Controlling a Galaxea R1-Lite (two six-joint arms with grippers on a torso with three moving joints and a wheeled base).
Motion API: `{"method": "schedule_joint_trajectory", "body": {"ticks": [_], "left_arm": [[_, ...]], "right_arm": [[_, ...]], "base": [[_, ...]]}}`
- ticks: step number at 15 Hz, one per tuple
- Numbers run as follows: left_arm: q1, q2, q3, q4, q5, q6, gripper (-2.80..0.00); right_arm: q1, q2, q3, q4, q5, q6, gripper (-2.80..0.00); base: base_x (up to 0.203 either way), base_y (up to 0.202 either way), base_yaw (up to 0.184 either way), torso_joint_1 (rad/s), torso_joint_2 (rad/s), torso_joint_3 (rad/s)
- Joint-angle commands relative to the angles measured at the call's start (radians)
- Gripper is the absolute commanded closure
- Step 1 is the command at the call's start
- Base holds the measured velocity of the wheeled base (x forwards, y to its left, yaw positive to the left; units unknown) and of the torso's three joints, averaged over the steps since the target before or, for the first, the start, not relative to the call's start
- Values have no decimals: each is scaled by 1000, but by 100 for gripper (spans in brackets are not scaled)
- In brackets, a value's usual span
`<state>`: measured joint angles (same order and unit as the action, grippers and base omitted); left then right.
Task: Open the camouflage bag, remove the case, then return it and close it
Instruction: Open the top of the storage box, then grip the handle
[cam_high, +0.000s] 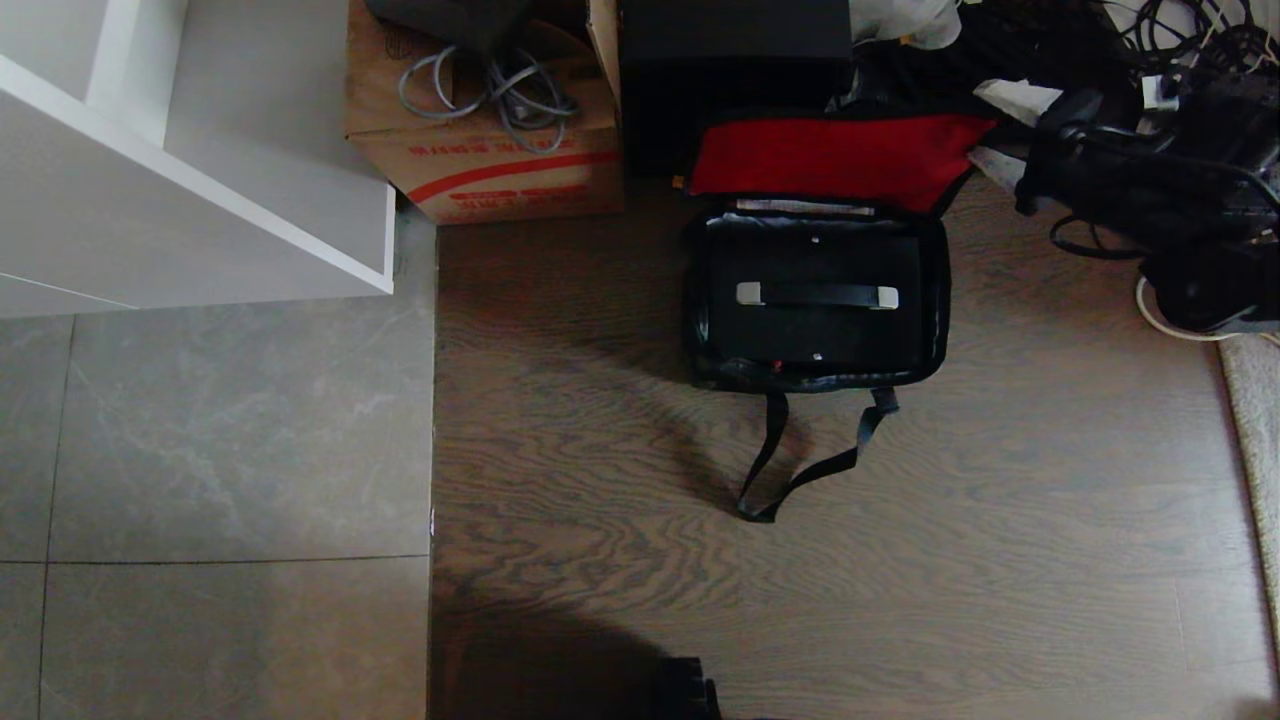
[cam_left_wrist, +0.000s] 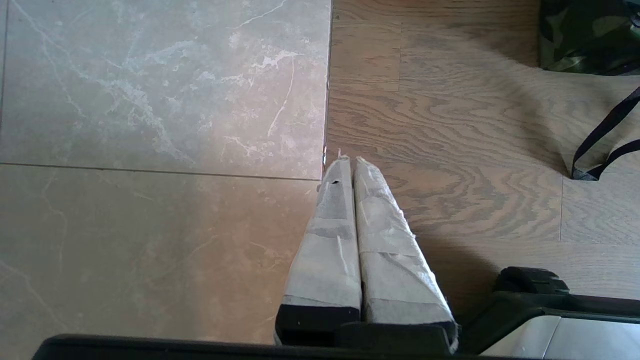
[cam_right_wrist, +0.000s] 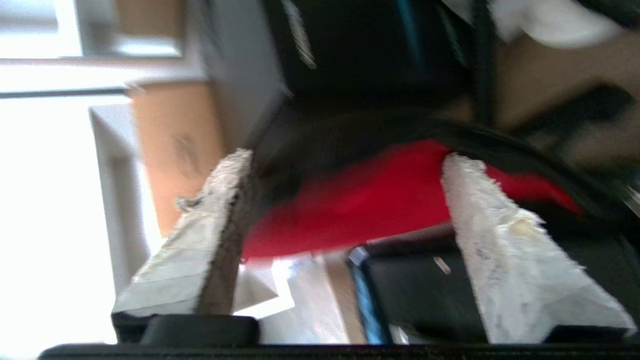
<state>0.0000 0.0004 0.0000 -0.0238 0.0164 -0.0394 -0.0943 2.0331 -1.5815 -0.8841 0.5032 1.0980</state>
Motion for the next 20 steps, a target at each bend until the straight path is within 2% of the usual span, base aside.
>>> {"method": "schedule_joint_trajectory", "body": {"ticks": [1, 5, 8, 11, 12, 15, 17, 20], "left_arm": [[0, 1, 11, 0, 0, -1, 0], [0, 1, 11, -1, 0, -1, 0], [0, 1, 11, -1, 0, -1, 0], [0, 0, 11, 1, 0, -1, 0], [0, 0, 11, -1, 0, -1, 0], [0, 0, 11, 0, 0, -1, 0], [0, 0, 11, 0, 0, -1, 0], [0, 0, 11, -1, 0, -1, 0]], "right_arm": [[-3, 56, -88, -14, -2, 39, -280], [-8, 102, -138, -66, -3, 47, -280], [-22, 69, -118, -65, -4, 48, -280], [-36, -38, 56, -60, 14, 54, -280], [-39, -90, 145, -60, 32, 74, 0], [-41, -279, 428, -60, 117, 149, 0], [-36, -432, 631, -58, 190, 164, 0], [-15, -694, 889, -54, 243, 170, 0]], "base": [[0, 0, 0, 0, 0, 0], [0, 0, 0, 0, 0, 0], [0, 0, 0, 0, 0, 0], [0, 0, 0, 0, 0, 0], [0, 0, 0, 0, 0, 0], [0, 0, 0, 0, 0, 0], [0, 0, 0, 0, 0, 0], [0, 0, 0, 0, 0, 0]]}}
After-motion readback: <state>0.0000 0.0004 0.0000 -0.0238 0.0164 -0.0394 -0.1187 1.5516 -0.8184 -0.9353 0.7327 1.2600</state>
